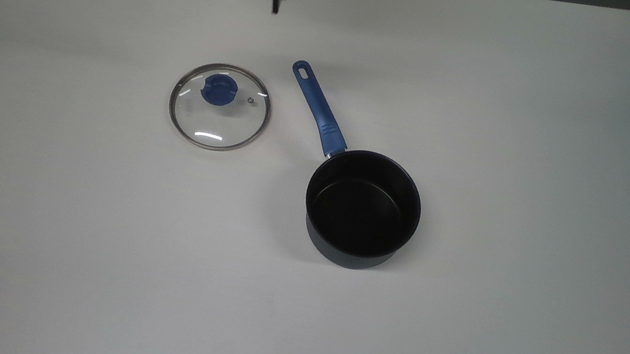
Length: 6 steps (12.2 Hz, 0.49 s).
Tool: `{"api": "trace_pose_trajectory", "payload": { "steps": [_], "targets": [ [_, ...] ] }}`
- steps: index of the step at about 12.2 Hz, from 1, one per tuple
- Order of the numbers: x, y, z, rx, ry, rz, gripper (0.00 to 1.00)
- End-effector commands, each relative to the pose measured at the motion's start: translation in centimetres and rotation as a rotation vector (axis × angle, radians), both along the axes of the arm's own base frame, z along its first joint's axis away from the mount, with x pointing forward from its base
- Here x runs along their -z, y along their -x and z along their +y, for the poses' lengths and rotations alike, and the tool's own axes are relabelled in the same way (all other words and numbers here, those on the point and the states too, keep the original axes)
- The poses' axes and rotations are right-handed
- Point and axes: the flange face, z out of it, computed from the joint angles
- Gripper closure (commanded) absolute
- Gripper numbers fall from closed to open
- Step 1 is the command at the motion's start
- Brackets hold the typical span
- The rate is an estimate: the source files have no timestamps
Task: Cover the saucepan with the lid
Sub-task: 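Move the gripper down toward the blue knob of the glass lid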
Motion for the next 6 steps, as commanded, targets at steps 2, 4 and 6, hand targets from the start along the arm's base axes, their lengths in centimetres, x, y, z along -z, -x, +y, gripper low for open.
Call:
{"api": "trace_pose_trajectory", "payload": {
  "steps": [2, 4, 6],
  "targets": [
    [6.1, -0.6, -2.9, -0.006, 0.006, 0.025, 0.0],
    [9.5, -0.3, -4.5, 0.03, 0.008, 0.011, 0.0],
    [13.8, -0.8, -4.6, 0.026, 0.017, 0.04, 0.0]
  ]
}}
